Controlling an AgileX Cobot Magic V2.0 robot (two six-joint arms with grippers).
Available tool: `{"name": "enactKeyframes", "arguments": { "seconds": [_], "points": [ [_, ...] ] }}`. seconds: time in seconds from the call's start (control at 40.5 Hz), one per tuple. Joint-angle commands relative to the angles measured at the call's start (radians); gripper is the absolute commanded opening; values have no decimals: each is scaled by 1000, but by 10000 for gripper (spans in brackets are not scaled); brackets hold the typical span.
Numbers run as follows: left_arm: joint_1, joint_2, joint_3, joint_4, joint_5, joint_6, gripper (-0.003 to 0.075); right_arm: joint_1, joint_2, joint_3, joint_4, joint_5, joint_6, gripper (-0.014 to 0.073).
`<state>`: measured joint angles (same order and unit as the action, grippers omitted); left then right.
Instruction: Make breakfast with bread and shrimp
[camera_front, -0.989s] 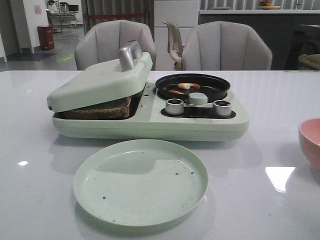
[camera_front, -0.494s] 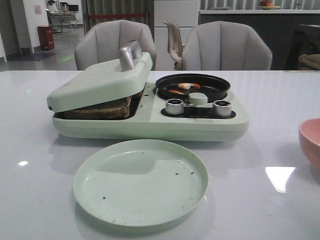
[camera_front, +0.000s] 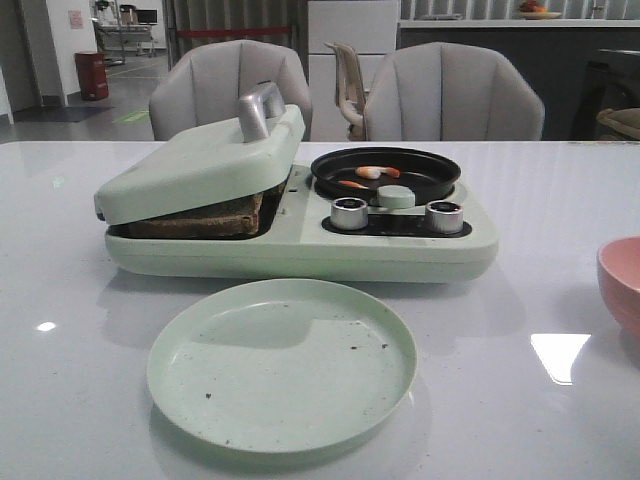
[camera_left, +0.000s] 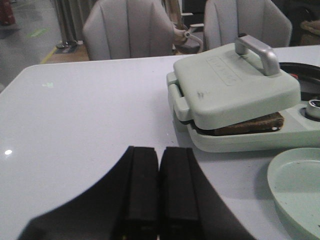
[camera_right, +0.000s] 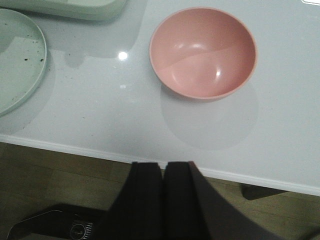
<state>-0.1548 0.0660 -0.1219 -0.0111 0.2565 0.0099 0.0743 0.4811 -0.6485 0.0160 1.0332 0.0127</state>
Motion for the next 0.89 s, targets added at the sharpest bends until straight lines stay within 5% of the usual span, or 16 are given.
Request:
{"name": "enactKeyframes", "arguments": {
  "seconds": [0.0, 0.148, 0.865],
  "points": [
    [39, -44, 44, -30, -183, -4, 101, -1, 3, -25, 3, -56, -13, 35],
    [93, -88, 131, -70, -275, -4, 101, -1, 3, -25, 3, -56, -13, 35],
    [89, -92, 130, -39, -293, -4, 101, -1, 3, -25, 3, -54, -13, 35]
  ]
}}
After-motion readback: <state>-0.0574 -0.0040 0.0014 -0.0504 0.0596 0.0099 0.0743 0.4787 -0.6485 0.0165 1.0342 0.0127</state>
